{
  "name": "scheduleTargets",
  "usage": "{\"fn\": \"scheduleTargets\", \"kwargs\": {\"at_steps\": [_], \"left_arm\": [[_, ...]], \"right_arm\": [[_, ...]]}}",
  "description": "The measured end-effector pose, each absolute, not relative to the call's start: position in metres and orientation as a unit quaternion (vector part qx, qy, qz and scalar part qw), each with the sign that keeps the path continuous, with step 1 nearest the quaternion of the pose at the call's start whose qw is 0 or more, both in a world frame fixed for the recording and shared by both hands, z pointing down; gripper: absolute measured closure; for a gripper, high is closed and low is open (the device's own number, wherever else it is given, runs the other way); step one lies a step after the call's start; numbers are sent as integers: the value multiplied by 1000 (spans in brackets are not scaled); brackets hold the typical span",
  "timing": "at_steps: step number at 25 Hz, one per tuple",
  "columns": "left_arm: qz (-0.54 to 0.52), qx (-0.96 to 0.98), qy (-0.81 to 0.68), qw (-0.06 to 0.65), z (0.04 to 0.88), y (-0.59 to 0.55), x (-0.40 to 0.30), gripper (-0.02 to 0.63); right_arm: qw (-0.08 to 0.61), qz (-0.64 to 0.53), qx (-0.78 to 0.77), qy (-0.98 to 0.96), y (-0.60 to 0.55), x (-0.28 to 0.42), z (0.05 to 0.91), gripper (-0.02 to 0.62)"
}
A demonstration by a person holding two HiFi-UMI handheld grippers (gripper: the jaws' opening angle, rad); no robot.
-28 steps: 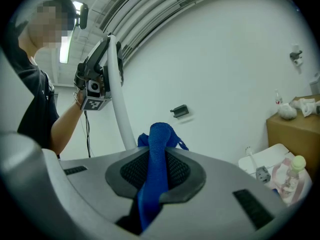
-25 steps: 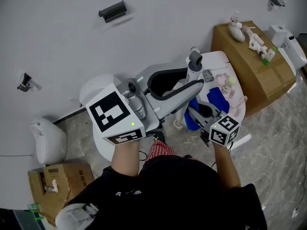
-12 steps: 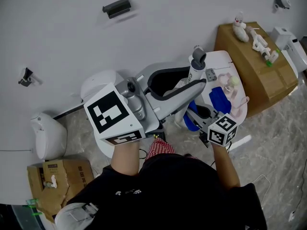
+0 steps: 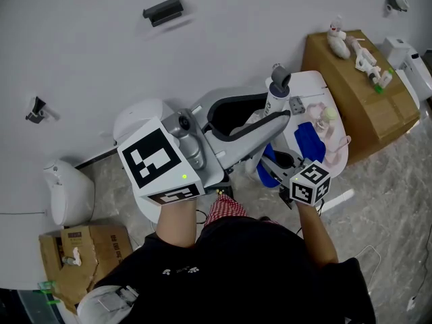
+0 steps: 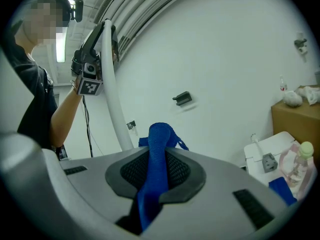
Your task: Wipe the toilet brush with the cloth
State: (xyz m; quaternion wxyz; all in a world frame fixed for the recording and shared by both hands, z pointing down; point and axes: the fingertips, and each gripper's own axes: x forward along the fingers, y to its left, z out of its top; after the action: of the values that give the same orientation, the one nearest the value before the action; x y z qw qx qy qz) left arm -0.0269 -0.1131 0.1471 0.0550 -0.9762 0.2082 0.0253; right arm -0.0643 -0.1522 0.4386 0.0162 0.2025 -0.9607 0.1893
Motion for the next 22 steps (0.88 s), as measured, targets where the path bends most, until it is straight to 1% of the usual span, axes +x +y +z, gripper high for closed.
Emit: {"fn": "scheduleTargets", "kwargs": {"at_steps": [22], "left_arm": [[25,-977,205,55,146,-109,-27,504]], "right_arm": [[60,197,186,-961,-142,-77,466,532]]}}
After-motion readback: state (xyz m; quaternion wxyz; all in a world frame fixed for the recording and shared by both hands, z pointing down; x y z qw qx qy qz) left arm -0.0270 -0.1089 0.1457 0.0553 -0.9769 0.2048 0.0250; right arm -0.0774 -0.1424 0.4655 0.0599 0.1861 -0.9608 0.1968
